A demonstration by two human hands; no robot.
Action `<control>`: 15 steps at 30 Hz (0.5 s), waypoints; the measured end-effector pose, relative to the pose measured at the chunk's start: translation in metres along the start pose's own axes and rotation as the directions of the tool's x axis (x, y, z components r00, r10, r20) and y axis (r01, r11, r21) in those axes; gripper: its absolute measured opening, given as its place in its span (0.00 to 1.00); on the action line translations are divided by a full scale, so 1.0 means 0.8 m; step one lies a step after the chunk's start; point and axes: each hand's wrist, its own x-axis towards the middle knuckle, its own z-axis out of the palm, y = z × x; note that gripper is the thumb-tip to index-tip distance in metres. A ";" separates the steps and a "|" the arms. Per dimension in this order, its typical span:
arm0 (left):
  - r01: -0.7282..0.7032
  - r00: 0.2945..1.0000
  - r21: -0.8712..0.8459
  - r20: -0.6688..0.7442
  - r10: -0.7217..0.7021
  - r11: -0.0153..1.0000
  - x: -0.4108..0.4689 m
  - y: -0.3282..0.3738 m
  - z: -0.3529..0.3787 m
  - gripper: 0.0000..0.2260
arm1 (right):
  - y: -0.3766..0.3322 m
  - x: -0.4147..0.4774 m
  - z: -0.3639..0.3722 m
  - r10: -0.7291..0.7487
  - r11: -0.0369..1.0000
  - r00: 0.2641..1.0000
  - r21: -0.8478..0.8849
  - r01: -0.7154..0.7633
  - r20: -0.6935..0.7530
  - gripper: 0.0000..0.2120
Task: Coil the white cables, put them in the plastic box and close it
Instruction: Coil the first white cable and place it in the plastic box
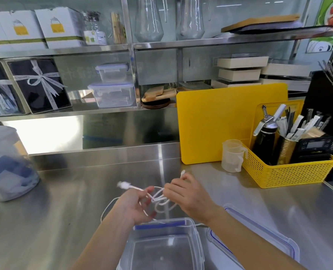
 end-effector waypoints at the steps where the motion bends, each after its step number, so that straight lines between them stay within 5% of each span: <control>1: 0.082 0.995 0.022 0.056 -0.083 0.996 -0.005 -0.004 0.001 0.09 | 0.000 -0.001 -0.002 -0.021 1.000 0.999 -0.004 0.021 -0.031 0.03; 6: 0.128 0.956 -0.073 0.275 -0.104 0.989 -0.015 -0.014 0.015 0.10 | -0.003 0.009 -0.011 -0.088 0.996 0.990 -0.009 0.088 -0.113 0.04; 12: 0.011 0.978 -0.264 0.203 0.044 0.964 -0.005 0.006 0.008 0.10 | -0.003 -0.010 -0.007 0.032 0.999 0.995 -0.018 -0.034 -0.091 0.06; 15: -0.118 0.972 -0.212 0.174 0.156 0.970 -0.006 0.005 0.011 0.12 | -0.002 -0.016 -0.001 0.171 0.982 0.985 0.070 -0.173 0.031 0.09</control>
